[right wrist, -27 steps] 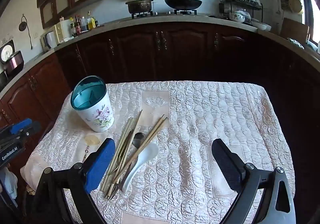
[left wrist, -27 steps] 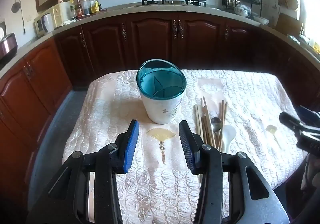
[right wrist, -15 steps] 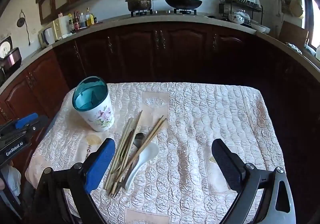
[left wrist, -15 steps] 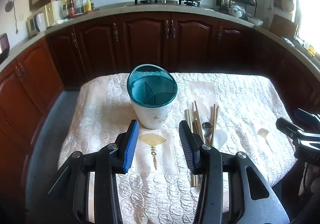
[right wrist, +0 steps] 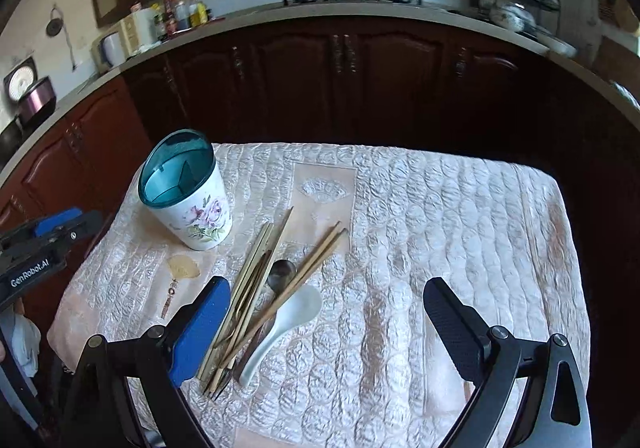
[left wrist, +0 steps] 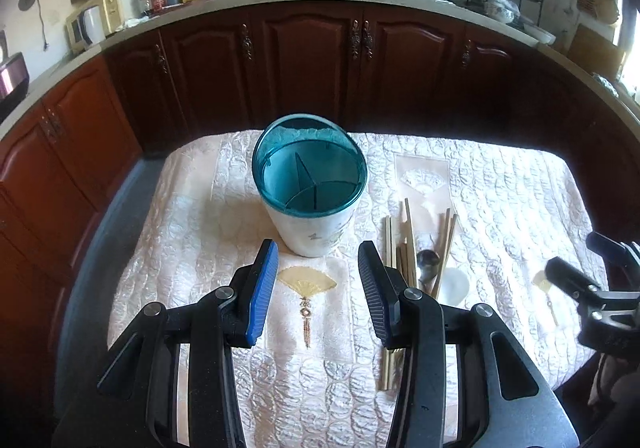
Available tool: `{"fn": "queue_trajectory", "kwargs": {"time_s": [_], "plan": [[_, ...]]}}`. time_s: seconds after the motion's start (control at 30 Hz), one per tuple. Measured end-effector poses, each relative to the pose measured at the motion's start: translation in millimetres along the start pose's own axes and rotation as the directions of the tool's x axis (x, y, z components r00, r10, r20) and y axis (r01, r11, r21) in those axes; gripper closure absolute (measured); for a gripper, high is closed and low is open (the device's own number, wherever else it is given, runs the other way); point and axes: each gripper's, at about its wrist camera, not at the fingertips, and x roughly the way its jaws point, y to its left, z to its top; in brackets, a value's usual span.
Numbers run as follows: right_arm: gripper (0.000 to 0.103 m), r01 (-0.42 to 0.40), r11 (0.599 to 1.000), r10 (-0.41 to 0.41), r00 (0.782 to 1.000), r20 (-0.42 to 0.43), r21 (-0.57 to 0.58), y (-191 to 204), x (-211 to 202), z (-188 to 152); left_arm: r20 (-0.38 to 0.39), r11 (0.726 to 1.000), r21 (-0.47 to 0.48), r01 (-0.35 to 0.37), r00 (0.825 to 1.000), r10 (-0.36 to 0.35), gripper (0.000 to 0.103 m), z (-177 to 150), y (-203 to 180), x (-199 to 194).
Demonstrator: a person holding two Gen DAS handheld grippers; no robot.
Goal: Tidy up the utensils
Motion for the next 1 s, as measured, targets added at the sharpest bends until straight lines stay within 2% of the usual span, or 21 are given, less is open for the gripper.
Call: {"fn": "queue_trajectory", "kwargs": {"time_s": [0.13, 0.2, 0.27, 0.4, 0.47, 0.67, 0.8, 1.0], "plan": [[0.006, -0.020, 1.000, 0.020, 1.000, 0.018, -0.017, -3.0, 5.3, 11.7, 0.017, 0.999, -0.037, 0.026, 1.000, -0.025, 0.062, 7.3, -2.2, -5.5], [0.006, -0.020, 1.000, 0.020, 0.999, 0.025, -0.015, -3.3, 7.4, 15.0, -0.018, 0.997, -0.057, 0.051, 0.999, -0.052, 0.062, 12.6, -1.0, -4.8], [0.006, -0.022, 1.000, 0.021, 0.999, 0.036, 0.005, -3.3, 8.5, 16.1, -0.059, 0.999, -0.037, 0.038, 0.997, -0.040, 0.062, 17.6, -1.4, -4.9], [0.006, -0.023, 0.998, 0.021, 0.999, 0.040, 0.052, -3.1, 13.8, 16.5, -0.076, 1.000, 0.010, 0.029, 0.997, -0.028, 0.062, 27.4, -1.4, -5.0], [0.006, 0.001, 0.998, -0.003, 0.999, 0.037, 0.061, -0.2, 16.5, 13.7, -0.074, 0.999, 0.029, 0.016, 0.997, -0.014, 0.062, 30.2, -1.9, -3.9], [0.006, 0.039, 0.994, -0.040, 0.999, 0.008, 0.103, 0.8, 14.6, 2.4, -0.056, 0.997, 0.058, 0.055, 0.997, -0.051, 0.062, 27.0, -4.3, 7.5], [0.006, 0.070, 0.994, -0.071, 0.997, 0.004, 0.080, 0.6, 7.0, 5.1, -0.038, 0.995, 0.028, 0.093, 0.995, -0.092, 0.062, 21.2, -4.4, 9.5], [0.006, 0.068, 0.994, -0.071, 0.997, 0.029, 0.086, 0.1, -1.4, 8.2, -0.035, 0.996, 0.032, 0.088, 0.996, -0.086, 0.062, 18.0, -6.8, 8.9]]}}
